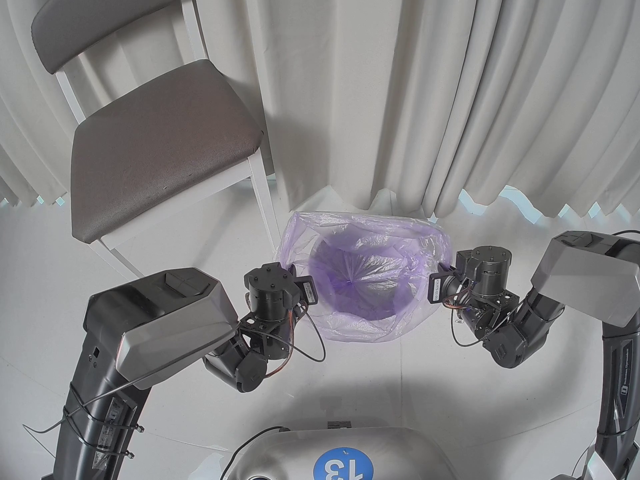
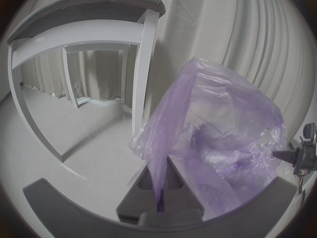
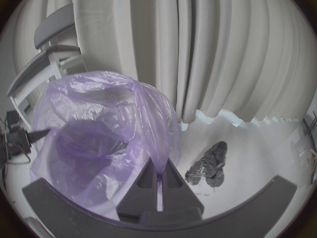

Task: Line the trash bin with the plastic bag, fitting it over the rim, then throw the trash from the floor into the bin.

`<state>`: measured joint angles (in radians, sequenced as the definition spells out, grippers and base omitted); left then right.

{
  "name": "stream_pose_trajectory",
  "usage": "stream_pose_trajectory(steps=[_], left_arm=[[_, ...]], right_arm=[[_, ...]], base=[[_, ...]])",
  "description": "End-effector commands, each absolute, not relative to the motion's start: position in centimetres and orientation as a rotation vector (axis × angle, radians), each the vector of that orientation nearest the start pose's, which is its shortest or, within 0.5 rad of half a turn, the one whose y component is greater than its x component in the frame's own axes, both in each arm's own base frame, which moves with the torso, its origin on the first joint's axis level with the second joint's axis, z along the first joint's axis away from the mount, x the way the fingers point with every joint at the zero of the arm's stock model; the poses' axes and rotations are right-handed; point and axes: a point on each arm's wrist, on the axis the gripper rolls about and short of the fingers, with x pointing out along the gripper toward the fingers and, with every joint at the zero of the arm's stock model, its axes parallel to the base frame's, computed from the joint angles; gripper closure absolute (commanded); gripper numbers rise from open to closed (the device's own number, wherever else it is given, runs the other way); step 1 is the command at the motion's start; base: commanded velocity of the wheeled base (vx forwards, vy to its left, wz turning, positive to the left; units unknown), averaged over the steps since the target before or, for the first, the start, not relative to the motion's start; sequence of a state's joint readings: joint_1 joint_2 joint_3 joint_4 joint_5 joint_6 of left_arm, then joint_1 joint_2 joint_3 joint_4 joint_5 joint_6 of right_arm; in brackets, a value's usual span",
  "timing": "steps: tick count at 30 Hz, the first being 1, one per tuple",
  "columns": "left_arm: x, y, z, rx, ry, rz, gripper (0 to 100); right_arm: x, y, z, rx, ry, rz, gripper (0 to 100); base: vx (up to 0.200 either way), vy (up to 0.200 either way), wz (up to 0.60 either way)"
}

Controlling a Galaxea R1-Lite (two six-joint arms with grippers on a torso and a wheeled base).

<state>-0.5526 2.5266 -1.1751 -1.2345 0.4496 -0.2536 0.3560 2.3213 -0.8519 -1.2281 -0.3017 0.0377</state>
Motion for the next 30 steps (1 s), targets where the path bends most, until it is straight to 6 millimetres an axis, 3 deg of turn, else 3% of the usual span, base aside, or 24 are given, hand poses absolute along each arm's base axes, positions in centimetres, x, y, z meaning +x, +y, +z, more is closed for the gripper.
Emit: stream_pose_trajectory(steps=[1,9,22,30], left_arm=[[39.8,-22.4,1.2,-0.204,0.104,-0.075,100],[40.4,-22.4,1.2,-0.228,0.087,-0.074,100],[41.1,-22.2,0.7,-0.232,0.083,-0.062,100],[41.2,-22.2,0.7,-0.235,0.080,-0.060,100]], right_arm=[[37.2,12.1,2.7,-0.063,0.237,0.035,100],[38.0,12.2,1.8,-0.058,0.224,0.044,100],[39.2,12.0,-1.7,-0.078,0.281,0.037,100],[39.5,11.8,-2.3,-0.078,0.285,0.031,100]], base=[[0.000,0.000,0.00],[0.000,0.000,0.00],[0.000,0.000,0.00],[0.000,0.000,0.00]])
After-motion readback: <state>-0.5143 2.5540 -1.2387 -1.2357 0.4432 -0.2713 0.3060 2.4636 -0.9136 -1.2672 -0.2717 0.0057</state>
